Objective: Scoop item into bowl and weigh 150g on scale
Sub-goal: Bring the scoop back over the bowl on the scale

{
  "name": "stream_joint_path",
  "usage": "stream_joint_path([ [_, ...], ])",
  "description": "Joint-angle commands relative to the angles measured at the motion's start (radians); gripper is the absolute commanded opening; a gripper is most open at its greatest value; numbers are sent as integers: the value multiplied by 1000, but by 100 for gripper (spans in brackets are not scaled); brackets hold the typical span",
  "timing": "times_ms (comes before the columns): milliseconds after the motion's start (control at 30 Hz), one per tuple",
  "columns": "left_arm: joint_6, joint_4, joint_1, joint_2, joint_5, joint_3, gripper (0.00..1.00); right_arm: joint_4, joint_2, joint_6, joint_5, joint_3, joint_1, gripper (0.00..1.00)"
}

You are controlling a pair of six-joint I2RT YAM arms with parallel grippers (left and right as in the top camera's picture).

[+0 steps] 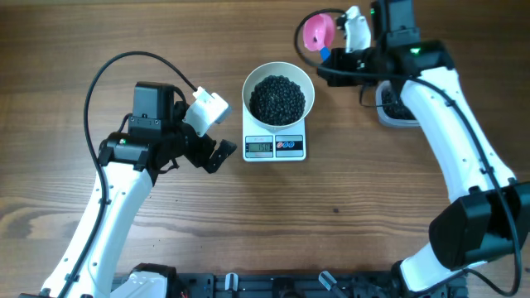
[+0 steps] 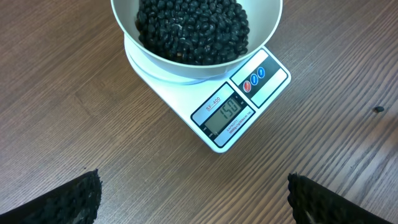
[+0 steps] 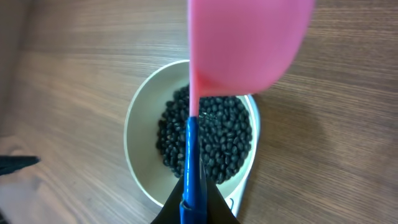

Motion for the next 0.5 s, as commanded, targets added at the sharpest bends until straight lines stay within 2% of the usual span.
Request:
stream_joint_path([
  [0, -3, 3, 5, -3, 5, -6, 100, -8, -22, 31, 218, 28, 79, 4],
  [200, -3, 3, 5, -3, 5, -6, 100, -13, -22, -9, 382, 28, 192, 4],
  [467, -2, 3, 5, -3, 5, -6, 100, -141, -22, -138, 528, 28, 285, 4],
])
